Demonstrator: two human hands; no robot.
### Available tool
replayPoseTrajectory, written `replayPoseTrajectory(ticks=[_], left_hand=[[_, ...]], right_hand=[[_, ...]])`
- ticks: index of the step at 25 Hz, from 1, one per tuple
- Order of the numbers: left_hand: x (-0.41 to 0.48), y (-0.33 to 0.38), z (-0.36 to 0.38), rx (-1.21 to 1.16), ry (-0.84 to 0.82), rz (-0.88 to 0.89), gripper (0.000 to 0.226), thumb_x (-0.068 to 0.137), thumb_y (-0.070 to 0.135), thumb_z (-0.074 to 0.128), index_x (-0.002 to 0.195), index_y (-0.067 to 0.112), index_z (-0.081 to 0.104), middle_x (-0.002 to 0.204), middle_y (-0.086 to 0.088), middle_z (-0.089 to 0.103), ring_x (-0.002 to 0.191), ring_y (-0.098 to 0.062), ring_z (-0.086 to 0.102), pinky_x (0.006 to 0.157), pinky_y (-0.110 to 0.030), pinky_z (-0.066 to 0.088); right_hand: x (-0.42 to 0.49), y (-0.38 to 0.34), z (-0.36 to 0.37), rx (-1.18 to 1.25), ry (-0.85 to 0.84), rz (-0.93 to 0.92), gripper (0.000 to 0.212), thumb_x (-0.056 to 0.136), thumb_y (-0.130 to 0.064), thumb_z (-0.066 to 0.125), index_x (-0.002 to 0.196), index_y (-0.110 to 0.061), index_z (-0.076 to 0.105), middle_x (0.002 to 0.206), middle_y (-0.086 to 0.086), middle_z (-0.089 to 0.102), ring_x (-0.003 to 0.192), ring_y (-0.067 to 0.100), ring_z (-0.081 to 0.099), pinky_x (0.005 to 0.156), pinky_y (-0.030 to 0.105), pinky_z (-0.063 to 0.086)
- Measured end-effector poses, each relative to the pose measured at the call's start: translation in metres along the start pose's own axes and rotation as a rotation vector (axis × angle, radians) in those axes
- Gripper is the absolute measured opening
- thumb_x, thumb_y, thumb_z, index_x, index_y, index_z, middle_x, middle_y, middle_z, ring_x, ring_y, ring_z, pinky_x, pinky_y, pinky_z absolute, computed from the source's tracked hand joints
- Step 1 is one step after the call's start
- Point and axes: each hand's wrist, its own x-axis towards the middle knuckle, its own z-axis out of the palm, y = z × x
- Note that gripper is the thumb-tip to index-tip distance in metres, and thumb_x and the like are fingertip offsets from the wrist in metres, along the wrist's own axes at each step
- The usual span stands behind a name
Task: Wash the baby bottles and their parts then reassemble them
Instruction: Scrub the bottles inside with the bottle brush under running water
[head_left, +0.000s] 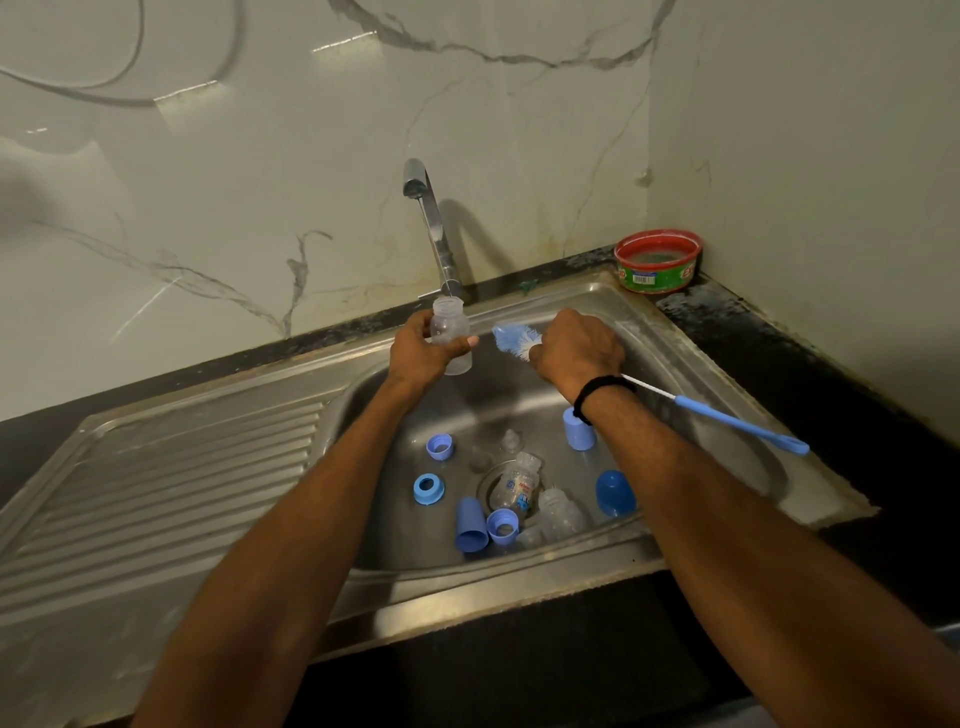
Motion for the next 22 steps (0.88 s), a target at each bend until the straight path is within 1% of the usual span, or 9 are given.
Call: replayPoseTrajectory(ticks=[2, 6, 10, 13, 16, 22], left_hand=[[0.001, -0.001, -0.001, -0.034, -0.001, -0.003, 0.069, 0.074, 0.032, 0.089, 0.132, 0.012, 0.058, 0.121, -0.001, 0.067, 0.106, -0.016, 0.065, 0.083, -0.024, 0.054], [0.002, 0.003, -0.002, -0.067, -0.007, 0.022, 0.066, 0.074, 0.031, 0.089, 0.13, 0.012, 0.06, 0.119, -0.001, 0.068, 0.106, -0.015, 0.066, 0.077, -0.017, 0.052], [0.005, 0.014, -0.003, -0.113, 0.001, 0.045, 0.07, 0.073, 0.032, 0.089, 0.132, 0.011, 0.058, 0.121, -0.001, 0.068, 0.106, -0.015, 0.067, 0.087, -0.027, 0.057], [0.009, 0.02, -0.005, -0.14, -0.013, 0.065, 0.071, 0.074, 0.03, 0.089, 0.134, 0.008, 0.056, 0.122, -0.003, 0.068, 0.107, -0.017, 0.068, 0.088, -0.028, 0.058], [0.01, 0.027, -0.005, -0.137, -0.002, 0.077, 0.072, 0.075, 0.03, 0.088, 0.135, 0.007, 0.055, 0.125, -0.006, 0.067, 0.109, -0.02, 0.067, 0.092, -0.032, 0.058], [0.013, 0.037, -0.011, -0.171, 0.034, 0.047, 0.069, 0.075, 0.03, 0.088, 0.133, 0.008, 0.057, 0.122, -0.005, 0.069, 0.108, -0.018, 0.068, 0.094, -0.036, 0.058]], right_hand=[[0.0, 0.0, -0.001, -0.007, 0.001, -0.002, 0.024, 0.094, -0.026, 0.062, 0.113, -0.011, 0.061, 0.111, 0.01, 0.066, 0.1, 0.027, 0.063, 0.067, 0.029, 0.039], [0.001, 0.0, 0.002, -0.013, 0.007, -0.001, 0.022, 0.094, -0.026, 0.062, 0.11, -0.011, 0.062, 0.11, 0.01, 0.066, 0.099, 0.028, 0.063, 0.067, 0.03, 0.04], [0.002, 0.0, 0.003, -0.008, -0.003, 0.004, 0.021, 0.094, -0.027, 0.062, 0.11, -0.012, 0.063, 0.109, 0.01, 0.067, 0.098, 0.027, 0.063, 0.066, 0.03, 0.04], [0.002, 0.001, 0.002, -0.008, -0.004, 0.0, 0.022, 0.094, -0.026, 0.062, 0.11, -0.011, 0.062, 0.11, 0.01, 0.066, 0.1, 0.028, 0.063, 0.068, 0.03, 0.041], [0.002, 0.001, 0.002, -0.008, -0.003, 0.006, 0.022, 0.094, -0.026, 0.062, 0.11, -0.011, 0.062, 0.11, 0.01, 0.066, 0.1, 0.028, 0.063, 0.067, 0.03, 0.041], [0.003, 0.002, 0.004, -0.01, -0.008, -0.005, 0.021, 0.094, -0.026, 0.061, 0.108, -0.011, 0.063, 0.108, 0.01, 0.066, 0.098, 0.028, 0.063, 0.066, 0.03, 0.04]])
